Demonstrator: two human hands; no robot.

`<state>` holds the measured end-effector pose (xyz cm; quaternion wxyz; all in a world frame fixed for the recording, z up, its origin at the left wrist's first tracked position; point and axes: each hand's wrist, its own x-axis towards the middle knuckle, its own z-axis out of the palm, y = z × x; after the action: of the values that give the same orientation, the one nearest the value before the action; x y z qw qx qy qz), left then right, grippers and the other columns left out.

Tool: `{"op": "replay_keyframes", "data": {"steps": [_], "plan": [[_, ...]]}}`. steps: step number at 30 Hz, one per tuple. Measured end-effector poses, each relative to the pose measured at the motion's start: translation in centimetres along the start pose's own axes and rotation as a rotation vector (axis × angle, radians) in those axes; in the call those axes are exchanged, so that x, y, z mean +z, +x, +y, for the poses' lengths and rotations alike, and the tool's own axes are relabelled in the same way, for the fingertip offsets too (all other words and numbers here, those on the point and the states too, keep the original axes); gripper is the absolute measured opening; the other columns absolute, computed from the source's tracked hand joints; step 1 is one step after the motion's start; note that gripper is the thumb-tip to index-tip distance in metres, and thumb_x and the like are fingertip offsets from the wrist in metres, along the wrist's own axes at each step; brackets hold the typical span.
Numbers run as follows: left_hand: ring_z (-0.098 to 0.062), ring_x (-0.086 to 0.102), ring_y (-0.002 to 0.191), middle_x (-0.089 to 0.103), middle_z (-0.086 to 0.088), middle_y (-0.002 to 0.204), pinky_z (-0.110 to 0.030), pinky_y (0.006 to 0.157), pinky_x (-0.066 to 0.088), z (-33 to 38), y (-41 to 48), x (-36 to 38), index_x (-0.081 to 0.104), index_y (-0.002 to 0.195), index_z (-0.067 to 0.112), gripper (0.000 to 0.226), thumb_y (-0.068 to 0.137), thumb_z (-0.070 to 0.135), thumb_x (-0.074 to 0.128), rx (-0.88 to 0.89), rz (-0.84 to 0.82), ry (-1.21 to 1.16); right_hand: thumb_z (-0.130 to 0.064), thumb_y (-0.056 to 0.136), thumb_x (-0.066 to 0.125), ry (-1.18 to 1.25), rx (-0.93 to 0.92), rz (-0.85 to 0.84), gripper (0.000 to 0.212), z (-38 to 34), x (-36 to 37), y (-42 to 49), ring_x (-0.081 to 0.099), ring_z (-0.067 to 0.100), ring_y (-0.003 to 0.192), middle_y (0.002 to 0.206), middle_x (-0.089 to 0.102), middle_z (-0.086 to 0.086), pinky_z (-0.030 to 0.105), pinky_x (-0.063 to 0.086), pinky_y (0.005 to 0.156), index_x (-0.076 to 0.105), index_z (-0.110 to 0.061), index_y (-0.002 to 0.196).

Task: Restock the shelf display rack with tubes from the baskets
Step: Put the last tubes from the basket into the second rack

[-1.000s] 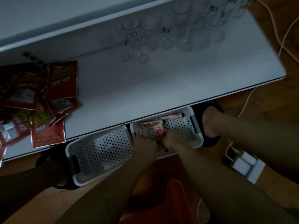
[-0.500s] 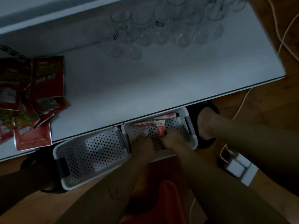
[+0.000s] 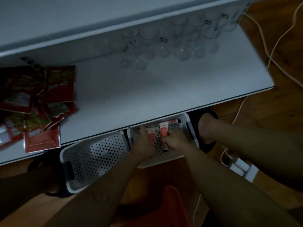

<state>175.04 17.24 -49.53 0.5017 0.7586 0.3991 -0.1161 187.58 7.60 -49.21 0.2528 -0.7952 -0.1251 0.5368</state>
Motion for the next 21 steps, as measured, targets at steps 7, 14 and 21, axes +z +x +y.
{"op": "replay_keyframes", "data": {"steps": [7,14,21], "plan": [[-0.021,0.068,0.072,0.066,-0.006,0.091,-0.035,0.057,0.057,2.2,-4.1,-6.5,0.042,0.111,0.021,0.029,0.091,0.036,0.057,0.031,0.087,-0.024,-0.043,0.09,0.058,-0.121,-0.19,-0.024,0.021,-4.8,1.7,-5.4,0.062,0.015,0.069,0.077,0.068,-0.002,0.024,0.042,0.058,0.067,-0.025,0.083],[-0.022,0.063,0.076,0.064,-0.007,0.088,-0.035,0.063,0.055,4.6,-8.4,-12.0,0.055,0.091,0.01,0.024,0.087,0.03,0.067,0.16,0.216,0.034,-0.042,0.09,0.058,-0.186,-0.402,0.041,0.027,-9.2,2.4,-10.1,0.06,0.01,0.062,0.068,0.064,-0.005,0.023,0.043,0.057,0.065,-0.023,0.072],[-0.017,0.058,0.067,0.061,0.0,0.072,-0.023,0.051,0.038,11.2,-13.3,-19.1,0.057,0.078,0.012,0.023,0.08,0.026,0.074,0.345,0.328,0.157,-0.029,0.086,0.068,-0.173,-0.7,0.12,0.019,-15.7,-0.8,-16.0,0.055,0.002,0.051,0.056,0.062,-0.008,0.018,0.044,0.056,0.066,-0.022,0.068]]}}
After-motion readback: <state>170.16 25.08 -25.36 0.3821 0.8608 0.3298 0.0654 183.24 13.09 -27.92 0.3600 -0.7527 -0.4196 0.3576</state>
